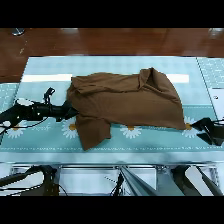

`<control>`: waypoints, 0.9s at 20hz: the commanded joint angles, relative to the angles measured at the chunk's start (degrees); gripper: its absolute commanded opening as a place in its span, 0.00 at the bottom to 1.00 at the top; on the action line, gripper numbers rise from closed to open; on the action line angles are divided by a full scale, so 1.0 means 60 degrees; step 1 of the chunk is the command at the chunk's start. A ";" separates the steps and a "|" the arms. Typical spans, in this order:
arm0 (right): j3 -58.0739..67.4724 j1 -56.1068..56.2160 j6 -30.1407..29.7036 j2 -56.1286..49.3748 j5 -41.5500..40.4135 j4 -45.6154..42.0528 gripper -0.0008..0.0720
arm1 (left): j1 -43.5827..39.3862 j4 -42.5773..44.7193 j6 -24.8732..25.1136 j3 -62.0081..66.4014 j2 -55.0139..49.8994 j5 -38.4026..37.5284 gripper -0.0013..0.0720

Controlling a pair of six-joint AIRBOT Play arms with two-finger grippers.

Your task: Fold the shirts.

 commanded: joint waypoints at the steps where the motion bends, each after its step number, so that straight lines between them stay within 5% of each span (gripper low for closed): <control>1: -0.0109 -0.0240 -0.0062 -0.0659 0.0153 0.0459 0.86 | -0.0018 -0.0936 0.0576 0.0036 -0.0004 -0.0040 0.06; 7: -0.0109 0.0659 -0.1016 -0.2550 0.0095 0.2095 0.86 | -0.0036 -0.1282 0.0721 0.0036 -0.0004 -0.0040 0.06; 16: 0.0280 0.2404 -0.1140 -0.3162 -0.1993 0.3785 0.85 | -0.0058 -0.1282 0.0750 0.0036 -0.0007 -0.0033 0.06; 17: 0.0280 0.2677 -0.1082 -0.3275 -0.2197 0.3956 0.76 | -0.0076 -0.1282 0.0750 0.0036 -0.0007 -0.0033 0.06; 18: 0.0280 0.2929 -0.1166 -0.3381 -0.2266 0.4237 0.46 | -0.0087 -0.1282 0.0750 0.0036 -0.0007 -0.0033 0.06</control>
